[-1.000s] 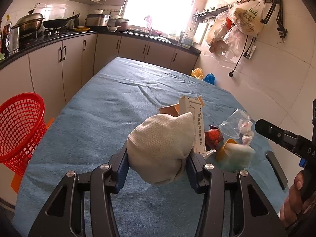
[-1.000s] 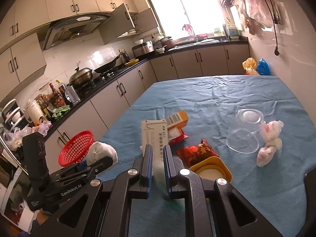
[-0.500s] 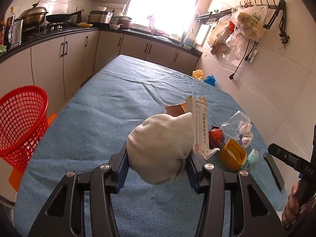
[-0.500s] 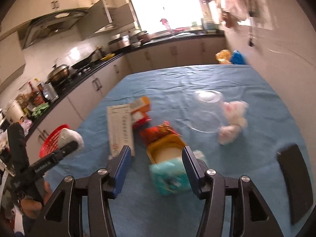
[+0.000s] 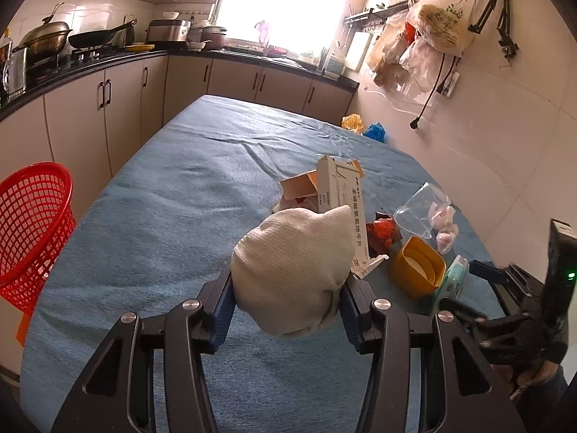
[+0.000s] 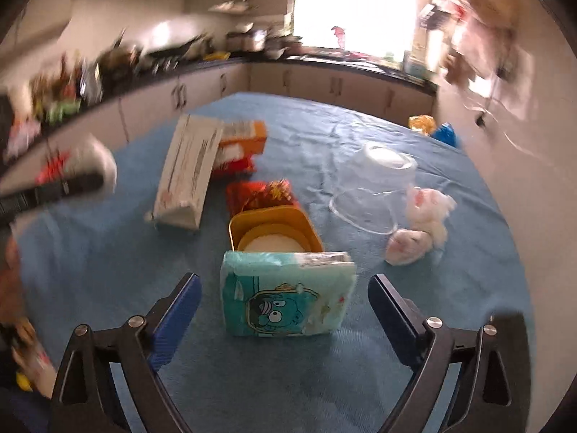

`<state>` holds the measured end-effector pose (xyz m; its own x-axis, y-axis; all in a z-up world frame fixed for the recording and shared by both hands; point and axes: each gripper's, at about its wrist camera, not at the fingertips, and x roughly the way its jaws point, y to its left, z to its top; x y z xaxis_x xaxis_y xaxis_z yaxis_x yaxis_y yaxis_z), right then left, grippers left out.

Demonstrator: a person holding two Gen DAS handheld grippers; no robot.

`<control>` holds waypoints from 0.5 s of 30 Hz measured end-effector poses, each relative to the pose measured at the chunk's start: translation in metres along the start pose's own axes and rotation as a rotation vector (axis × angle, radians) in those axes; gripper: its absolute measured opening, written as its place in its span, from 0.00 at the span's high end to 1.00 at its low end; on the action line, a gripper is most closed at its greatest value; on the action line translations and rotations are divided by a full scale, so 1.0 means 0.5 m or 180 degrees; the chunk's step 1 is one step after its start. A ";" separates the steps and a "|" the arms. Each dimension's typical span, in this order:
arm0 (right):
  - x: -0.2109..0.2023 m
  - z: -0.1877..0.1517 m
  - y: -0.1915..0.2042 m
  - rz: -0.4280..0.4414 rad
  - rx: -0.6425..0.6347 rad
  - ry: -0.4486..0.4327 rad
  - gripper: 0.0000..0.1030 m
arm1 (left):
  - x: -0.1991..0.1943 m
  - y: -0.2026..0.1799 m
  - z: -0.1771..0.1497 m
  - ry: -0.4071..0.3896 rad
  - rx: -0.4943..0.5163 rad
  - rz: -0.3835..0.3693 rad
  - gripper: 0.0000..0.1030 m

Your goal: Collect trash

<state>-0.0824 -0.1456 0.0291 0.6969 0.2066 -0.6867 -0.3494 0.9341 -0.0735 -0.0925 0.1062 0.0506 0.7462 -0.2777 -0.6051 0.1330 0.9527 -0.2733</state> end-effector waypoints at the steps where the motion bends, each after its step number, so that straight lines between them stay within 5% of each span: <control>1: 0.012 -0.001 -0.001 -0.0026 -0.0025 0.0042 0.08 | 0.001 -0.002 -0.001 0.0004 0.0007 0.0002 0.52; 4: 0.033 -0.006 -0.024 0.0117 0.0143 0.0164 0.26 | 0.005 -0.005 -0.002 0.0020 0.0028 0.0014 0.52; 15: -0.057 -0.006 -0.058 0.0197 0.0513 -0.0093 0.27 | 0.002 -0.009 0.000 0.0010 0.0029 0.0000 0.52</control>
<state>-0.0939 -0.1793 0.0485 0.6959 0.2714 -0.6649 -0.2890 0.9534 0.0868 -0.0923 0.1014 0.0511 0.7441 -0.2781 -0.6074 0.1389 0.9537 -0.2666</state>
